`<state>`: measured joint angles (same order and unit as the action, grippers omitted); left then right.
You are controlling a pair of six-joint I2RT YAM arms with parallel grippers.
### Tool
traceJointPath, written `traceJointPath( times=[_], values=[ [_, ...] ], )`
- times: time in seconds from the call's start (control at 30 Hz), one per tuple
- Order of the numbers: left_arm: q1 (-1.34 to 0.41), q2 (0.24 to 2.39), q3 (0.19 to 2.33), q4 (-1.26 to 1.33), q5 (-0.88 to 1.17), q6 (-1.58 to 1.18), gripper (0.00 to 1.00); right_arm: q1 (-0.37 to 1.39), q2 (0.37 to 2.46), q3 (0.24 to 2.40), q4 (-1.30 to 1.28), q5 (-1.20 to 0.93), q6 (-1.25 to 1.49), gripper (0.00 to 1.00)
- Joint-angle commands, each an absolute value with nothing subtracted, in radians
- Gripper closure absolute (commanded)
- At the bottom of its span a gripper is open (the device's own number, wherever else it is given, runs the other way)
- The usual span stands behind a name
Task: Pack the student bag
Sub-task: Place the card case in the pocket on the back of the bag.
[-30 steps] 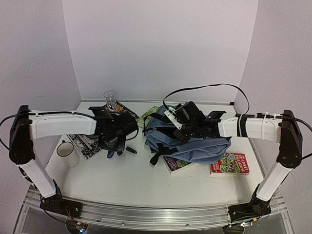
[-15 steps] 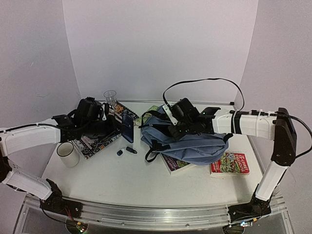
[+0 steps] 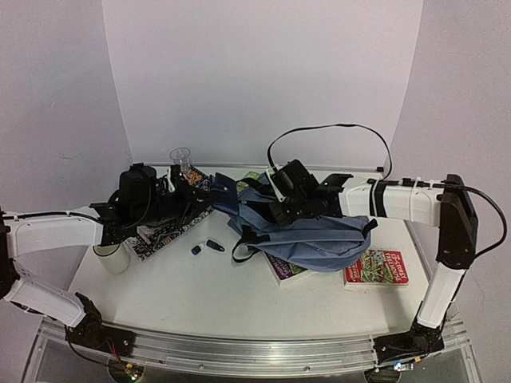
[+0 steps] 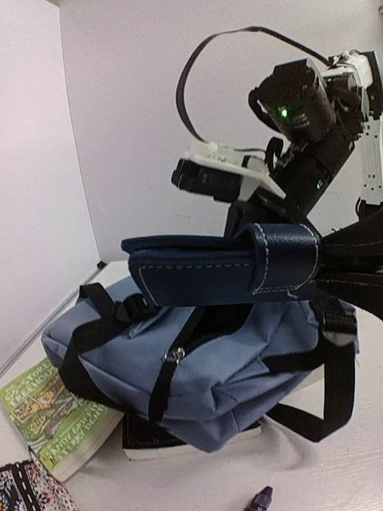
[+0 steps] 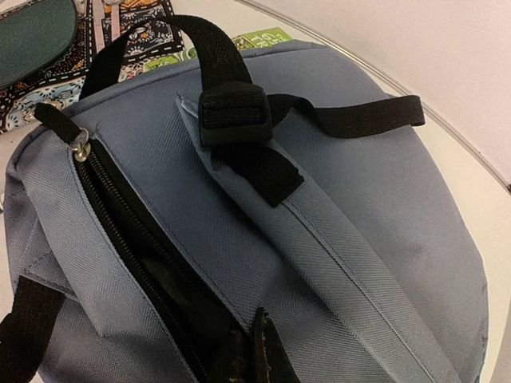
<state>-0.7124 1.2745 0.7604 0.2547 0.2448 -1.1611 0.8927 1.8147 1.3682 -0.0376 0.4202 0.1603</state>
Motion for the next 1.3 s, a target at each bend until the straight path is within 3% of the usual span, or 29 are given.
traceJointPath(
  times=[0.0,0.47,1.27],
  values=[
    [-0.709,1.251,0.734,0.468,0.273,-1.287,1.0,0.9,1.837,1.427,0.012,0.445,0.214,1.0],
    [-0.848,1.421,0.713,0.625,0.181,-1.47,1.0,0.9,1.799,1.435,0.025,0.356,0.27,1.0],
    [-0.865,1.686,0.744,0.941,0.155,-1.56,1.0,0.9,1.7,1.363,0.1,0.228,0.21,1.0]
  ],
)
